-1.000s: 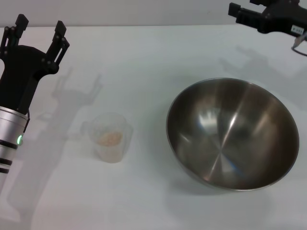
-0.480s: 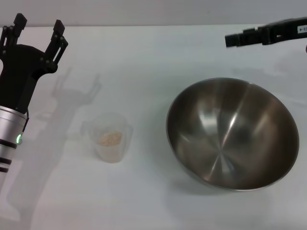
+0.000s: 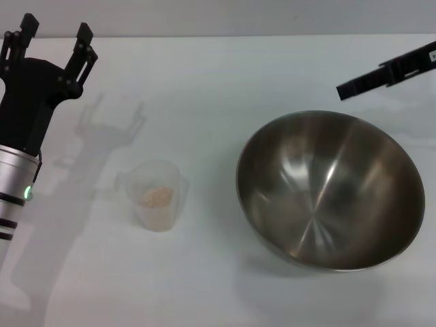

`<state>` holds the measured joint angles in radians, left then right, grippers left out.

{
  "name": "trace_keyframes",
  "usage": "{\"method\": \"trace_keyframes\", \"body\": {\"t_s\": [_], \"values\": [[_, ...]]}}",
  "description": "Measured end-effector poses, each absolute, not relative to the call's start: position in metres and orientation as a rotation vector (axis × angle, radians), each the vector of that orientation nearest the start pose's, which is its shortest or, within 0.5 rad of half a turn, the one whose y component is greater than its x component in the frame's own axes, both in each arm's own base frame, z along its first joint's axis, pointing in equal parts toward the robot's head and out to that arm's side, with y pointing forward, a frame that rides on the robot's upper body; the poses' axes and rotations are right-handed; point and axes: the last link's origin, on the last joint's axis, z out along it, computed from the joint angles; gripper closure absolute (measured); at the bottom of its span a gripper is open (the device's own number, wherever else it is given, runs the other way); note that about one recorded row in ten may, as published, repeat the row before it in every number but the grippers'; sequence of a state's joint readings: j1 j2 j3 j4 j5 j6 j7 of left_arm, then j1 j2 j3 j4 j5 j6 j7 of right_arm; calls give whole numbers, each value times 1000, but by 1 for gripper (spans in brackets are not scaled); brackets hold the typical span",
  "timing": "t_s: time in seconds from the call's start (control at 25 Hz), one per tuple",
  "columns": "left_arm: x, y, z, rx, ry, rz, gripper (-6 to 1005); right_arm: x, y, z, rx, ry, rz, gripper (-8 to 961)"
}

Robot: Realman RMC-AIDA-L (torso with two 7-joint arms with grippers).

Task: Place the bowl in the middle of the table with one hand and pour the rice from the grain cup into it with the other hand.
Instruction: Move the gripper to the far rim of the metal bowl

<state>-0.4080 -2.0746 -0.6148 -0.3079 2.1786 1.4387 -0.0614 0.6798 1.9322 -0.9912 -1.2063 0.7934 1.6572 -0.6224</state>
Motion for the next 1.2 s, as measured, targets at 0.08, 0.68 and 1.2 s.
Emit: {"method": "trace_keyframes", "body": {"t_s": [0.08,0.68,1.2], "values": [[-266,312,-22,-1612,-297,-991,186,191,387,87,-2540,1215,-66,211],[-264,314,-21,-1610,-294,-997,187,209,384,76,-2549,1239,-288,211],[-265,314,-21,-1609,-300,-999,186,226,384,55,-2552,1272,-416,216]]}}
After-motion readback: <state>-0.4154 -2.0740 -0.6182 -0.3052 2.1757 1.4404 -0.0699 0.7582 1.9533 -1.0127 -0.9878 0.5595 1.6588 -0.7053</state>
